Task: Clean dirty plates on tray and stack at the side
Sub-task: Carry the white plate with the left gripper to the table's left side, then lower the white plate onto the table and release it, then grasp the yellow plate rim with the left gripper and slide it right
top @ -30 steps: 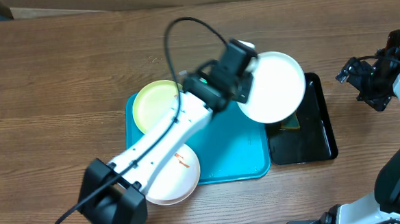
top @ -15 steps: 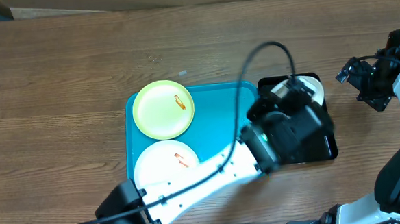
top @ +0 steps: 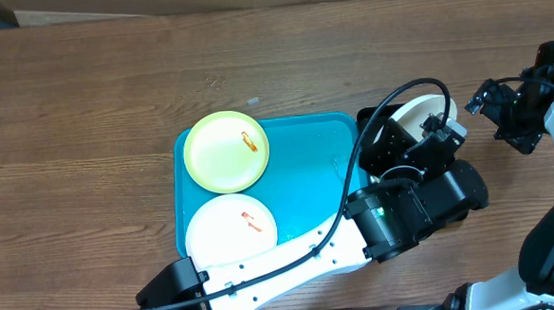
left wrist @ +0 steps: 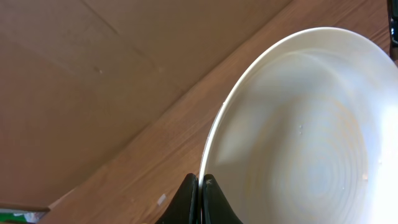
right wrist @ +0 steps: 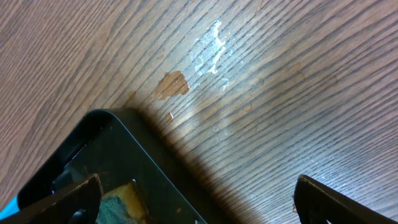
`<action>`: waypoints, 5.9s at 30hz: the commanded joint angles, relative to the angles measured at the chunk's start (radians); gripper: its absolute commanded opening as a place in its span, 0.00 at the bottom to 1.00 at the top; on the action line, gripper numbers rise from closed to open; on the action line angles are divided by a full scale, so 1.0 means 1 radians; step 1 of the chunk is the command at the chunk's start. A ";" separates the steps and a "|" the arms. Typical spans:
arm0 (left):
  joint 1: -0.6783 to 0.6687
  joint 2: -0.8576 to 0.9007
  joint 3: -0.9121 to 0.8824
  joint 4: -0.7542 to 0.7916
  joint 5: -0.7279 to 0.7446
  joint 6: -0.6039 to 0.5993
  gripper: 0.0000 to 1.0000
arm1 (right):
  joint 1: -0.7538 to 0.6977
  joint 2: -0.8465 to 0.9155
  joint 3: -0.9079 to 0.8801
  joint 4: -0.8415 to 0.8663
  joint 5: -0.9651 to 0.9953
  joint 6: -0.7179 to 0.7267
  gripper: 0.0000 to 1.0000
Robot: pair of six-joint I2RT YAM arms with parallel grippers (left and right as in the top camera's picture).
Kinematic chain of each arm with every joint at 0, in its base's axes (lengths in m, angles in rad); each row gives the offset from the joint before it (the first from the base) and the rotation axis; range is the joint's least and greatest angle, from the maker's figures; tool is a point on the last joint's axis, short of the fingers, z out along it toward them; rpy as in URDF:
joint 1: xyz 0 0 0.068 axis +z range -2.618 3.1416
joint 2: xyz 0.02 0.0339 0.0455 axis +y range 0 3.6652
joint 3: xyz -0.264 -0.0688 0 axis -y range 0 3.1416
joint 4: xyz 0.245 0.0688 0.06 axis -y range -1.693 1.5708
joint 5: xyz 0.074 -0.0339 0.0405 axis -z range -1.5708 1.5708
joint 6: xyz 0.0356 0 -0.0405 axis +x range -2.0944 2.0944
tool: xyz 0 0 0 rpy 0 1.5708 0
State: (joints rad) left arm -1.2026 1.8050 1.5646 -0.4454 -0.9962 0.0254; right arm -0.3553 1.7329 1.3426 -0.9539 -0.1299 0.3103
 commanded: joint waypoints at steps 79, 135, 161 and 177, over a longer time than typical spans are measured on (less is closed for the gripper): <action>1.757 -0.124 -0.531 0.048 1.093 -0.414 0.08 | -0.001 -0.003 0.018 0.006 0.006 0.001 1.00; 1.213 0.039 -0.430 -0.203 1.273 -0.262 0.25 | -0.001 -0.003 0.018 0.006 0.006 0.001 1.00; 0.822 0.039 -0.430 -0.182 1.213 -0.340 0.31 | -0.001 -0.003 0.018 0.006 0.006 0.001 1.00; 0.821 0.039 -0.430 -0.167 1.169 -0.348 0.20 | -0.001 -0.003 0.018 0.031 0.019 0.001 1.00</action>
State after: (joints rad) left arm -0.3820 1.8359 1.1202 -0.6144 0.1894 -0.3119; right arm -0.3553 1.7329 1.3426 -0.9470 -0.1295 0.3103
